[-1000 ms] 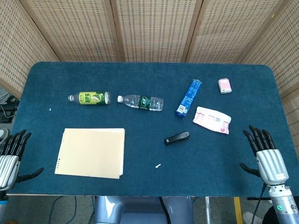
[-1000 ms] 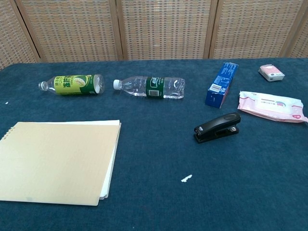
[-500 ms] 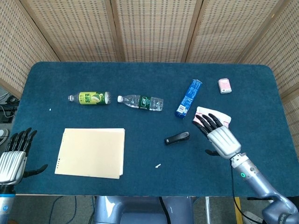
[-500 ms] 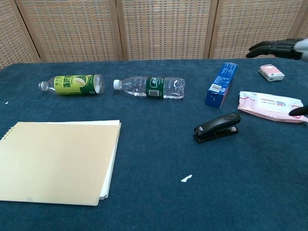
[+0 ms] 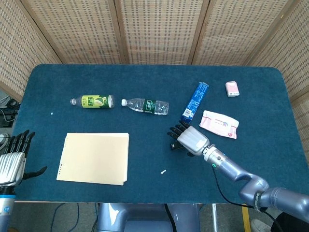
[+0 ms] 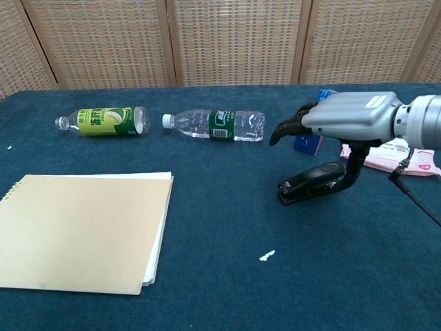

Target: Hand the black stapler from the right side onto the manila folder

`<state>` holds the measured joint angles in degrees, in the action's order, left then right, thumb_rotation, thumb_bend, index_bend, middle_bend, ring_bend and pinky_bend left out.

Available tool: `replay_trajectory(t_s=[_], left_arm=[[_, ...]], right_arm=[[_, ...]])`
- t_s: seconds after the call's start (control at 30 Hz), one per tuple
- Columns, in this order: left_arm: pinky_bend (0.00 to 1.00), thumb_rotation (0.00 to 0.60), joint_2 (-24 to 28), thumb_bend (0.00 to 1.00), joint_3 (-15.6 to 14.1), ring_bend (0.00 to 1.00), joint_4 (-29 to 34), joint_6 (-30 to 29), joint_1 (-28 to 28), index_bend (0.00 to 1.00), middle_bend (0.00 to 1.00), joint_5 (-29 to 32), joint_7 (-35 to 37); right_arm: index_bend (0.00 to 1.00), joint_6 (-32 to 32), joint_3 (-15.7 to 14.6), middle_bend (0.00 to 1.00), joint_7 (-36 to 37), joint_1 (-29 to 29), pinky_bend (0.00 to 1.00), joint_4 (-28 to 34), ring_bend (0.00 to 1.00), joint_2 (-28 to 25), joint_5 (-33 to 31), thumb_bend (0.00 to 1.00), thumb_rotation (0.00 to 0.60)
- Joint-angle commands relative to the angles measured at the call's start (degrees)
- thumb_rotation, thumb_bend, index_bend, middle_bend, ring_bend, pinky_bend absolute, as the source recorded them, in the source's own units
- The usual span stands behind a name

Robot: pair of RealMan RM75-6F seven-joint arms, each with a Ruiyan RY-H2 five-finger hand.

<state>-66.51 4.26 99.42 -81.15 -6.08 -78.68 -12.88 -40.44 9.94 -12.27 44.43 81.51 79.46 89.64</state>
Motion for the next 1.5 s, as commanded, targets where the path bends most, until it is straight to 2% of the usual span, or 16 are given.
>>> replay_trajectory(t_s=[0.03, 0.3, 0.5, 0.6, 0.7, 0.77, 0.9, 1.03, 1.27, 1.5], left_arm=[[0.00, 0.600, 0.07, 0.00, 0.21, 0.00, -0.22, 0.34, -0.20, 0.00, 0.00, 0.51, 0.24], [0.00, 0.600, 0.09, 0.00, 0.54, 0.00, -0.61, 1.12, -0.67, 0.00, 0.00, 1.71, 0.62], [0.00, 0.600, -0.29, 0.00, 0.47, 0.00, -0.73, 1.13, -0.88, 0.00, 0.00, 1.89, 0.01], [0.00, 0.600, -0.41, 0.00, 0.44, 0.00, -0.69, 0.97, -0.91, 0.00, 0.00, 1.86, -0.14], [0.00, 0.600, -0.46, 0.00, 0.46, 0.00, -0.71, 0.80, -0.91, 0.00, 0.00, 1.90, -0.09], [0.00, 0.600, -0.49, 0.00, 0.46, 0.00, -0.78, 0.76, -0.91, 0.00, 0.00, 1.98, -0.02], [0.00, 0.600, -0.47, 0.00, 0.39, 0.00, -0.86, 1.03, -1.03, 0.00, 0.00, 2.14, 0.15], [0.00, 0.600, -0.33, 0.00, 0.38, 0.00, -0.84, 1.34, -1.20, 0.00, 0.00, 2.30, 0.43], [0.00, 0.600, 0.19, 0.00, 0.76, 0.00, -0.81, 1.97, -1.49, 0.00, 0.00, 3.18, 1.50], [0.00, 0.600, 0.96, 0.00, 1.26, 0.00, -0.93, 3.11, -1.83, 0.00, 0.00, 4.64, 3.24]], right_arm=[[0.23, 2.43, -0.17, 0.26, -3.17, 1.57, 0.16, -2.61, 0.23, 3.08, -3.08, 0.28, 0.600], [0.31, 3.21, -1.64, 0.34, -5.50, 2.45, 0.20, -8.12, 0.31, 7.61, -6.07, 0.36, 0.600], [0.36, 2.09, -3.07, 0.39, -4.60, 2.65, 0.24, -10.68, 0.36, 9.46, -5.66, 0.41, 0.600], [0.41, 1.16, -3.87, 0.43, -4.04, 2.81, 0.29, -12.80, 0.40, 10.73, -4.72, 0.45, 0.600], [0.51, 0.03, -4.71, 0.52, -3.01, 2.83, 0.41, -15.06, 0.49, 12.01, -3.65, 0.55, 0.600], [0.57, -1.75, -5.25, 0.58, -1.65, 2.56, 0.49, -16.69, 0.55, 12.91, -2.53, 0.65, 0.600], [0.59, -5.47, -6.60, 0.60, 2.06, 2.13, 0.50, -18.54, 0.57, 13.53, 0.32, 0.71, 0.600], [0.60, -9.46, -8.14, 0.60, 4.61, 2.74, 0.50, -18.63, 0.57, 12.54, 4.71, 0.73, 0.600], [0.60, -14.75, -10.64, 0.60, 7.52, 6.15, 0.50, -14.97, 0.57, 8.98, 13.53, 0.74, 0.600], [0.60, -11.50, -10.97, 0.60, 7.09, 13.34, 0.53, -9.32, 0.58, 6.76, 19.29, 0.74, 0.600]])
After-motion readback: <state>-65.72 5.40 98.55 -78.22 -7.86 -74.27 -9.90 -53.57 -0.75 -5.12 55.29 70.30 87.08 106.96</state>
